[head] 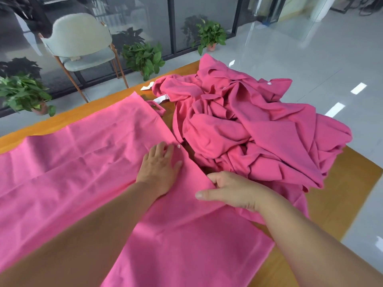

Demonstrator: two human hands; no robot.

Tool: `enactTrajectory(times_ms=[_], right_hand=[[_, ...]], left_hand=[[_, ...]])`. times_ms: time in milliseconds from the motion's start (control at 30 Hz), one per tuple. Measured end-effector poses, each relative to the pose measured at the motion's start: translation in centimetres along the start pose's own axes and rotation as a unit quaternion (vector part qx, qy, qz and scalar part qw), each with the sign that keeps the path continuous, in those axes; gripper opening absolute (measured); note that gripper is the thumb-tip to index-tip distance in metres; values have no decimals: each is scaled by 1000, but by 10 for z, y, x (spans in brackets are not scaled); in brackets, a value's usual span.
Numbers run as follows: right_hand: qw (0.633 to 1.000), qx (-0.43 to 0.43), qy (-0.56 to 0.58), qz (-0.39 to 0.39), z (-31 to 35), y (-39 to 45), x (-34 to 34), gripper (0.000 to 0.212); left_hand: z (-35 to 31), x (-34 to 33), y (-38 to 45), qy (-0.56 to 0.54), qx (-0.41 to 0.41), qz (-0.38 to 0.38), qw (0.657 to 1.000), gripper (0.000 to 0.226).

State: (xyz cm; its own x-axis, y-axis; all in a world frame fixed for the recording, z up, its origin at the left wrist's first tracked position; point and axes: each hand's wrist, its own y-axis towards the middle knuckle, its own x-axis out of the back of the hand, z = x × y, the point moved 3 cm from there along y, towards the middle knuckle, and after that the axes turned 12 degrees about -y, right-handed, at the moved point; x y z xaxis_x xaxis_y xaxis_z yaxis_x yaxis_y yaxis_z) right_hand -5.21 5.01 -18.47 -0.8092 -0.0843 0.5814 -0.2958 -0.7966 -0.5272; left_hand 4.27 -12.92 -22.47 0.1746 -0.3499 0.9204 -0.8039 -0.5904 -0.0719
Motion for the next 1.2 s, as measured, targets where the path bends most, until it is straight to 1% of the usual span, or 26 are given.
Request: enactTrajectory(times_ms=[33, 67, 100, 133, 200, 233, 300, 367, 433, 500, 567, 600, 633, 667, 800, 867, 900, 967, 1033, 1100, 1167, 1200], right_hand=[[1000, -16, 19, 19, -4, -3, -3, 77], [998, -36, 30, 37, -10, -9, -5, 64], [997, -56, 23, 54, -16, -15, -6, 56], [995, -72, -8, 68, -20, -23, -6, 53], [989, -95, -80, 85, -27, -39, -6, 55], [988, -96, -89, 80, -32, -44, -6, 56], [993, -74, -43, 76, -38, -54, -8, 58], [996, -37, 31, 81, -42, -63, -11, 59], [994, 5, 72, 77, -45, -69, -13, 51], [991, 31, 102, 79, -50, -69, -15, 41], [989, 18, 118, 90, -58, -71, -19, 33], [990, 4, 107, 87, -62, -72, -20, 28], [993, -12, 89, 80, -65, -75, -20, 29], [994, -30, 77, 73, -70, -77, -20, 34], [990, -88, 92, 65, -81, -89, -16, 42], [991, -104, 75, 49, -83, -92, -16, 46], [991, -109, 70, 33, -83, -92, -17, 43], [992, -118, 35, -20, -83, -95, -16, 42], [988, -135, -30, -67, -81, -100, -15, 48], [982, -147, -101, -55, -81, -104, -19, 47], [974, -173, -139, -47, -85, -108, -25, 42], [969, -187, -151, -58, -87, -110, -27, 40]], left_hand=[[1, 0, 1, 7, 0, -2, 1000, 60], [1, 1, 1, 13, 1, -4, 1000, 60], [1, 1, 2, 18, 2, -5, 1000, 60], [1, 1, 2, 22, 5, -4, 1000, 60], [0, -1, 2, 28, 11, 0, 1000, 60], [-2, -2, 2, 31, 15, 1, 999, 60], [-5, -3, 1, 29, 31, 3, 999, 60], [-15, -3, -2, 9, 51, -17, 999, 60], [-33, -6, -11, -24, 57, -55, 997, 61], [-50, -17, -20, -52, 52, -54, 996, 66], [-54, -33, -28, -48, 50, -22, 997, 75], [-53, -39, -30, -32, 47, -15, 998, 78], [-51, -42, -30, -18, 44, -16, 999, 79], [-49, -43, -30, -10, 45, -19, 999, 80], [-51, -42, -29, -10, 47, -20, 999, 80], [-51, -40, -29, -27, 50, -11, 998, 75], [-51, -38, -29, -43, 56, -4, 998, 72], [-55, -32, -32, -60, 63, -6, 996, 68], [-61, -30, -38, -57, 72, -22, 996, 65], [-64, -35, -47, -45, 88, -8, 995, 68], [-63, -45, -53, -11, 92, 13, 996, 74], [-61, -48, -54, 2, 91, 13, 996, 77]])
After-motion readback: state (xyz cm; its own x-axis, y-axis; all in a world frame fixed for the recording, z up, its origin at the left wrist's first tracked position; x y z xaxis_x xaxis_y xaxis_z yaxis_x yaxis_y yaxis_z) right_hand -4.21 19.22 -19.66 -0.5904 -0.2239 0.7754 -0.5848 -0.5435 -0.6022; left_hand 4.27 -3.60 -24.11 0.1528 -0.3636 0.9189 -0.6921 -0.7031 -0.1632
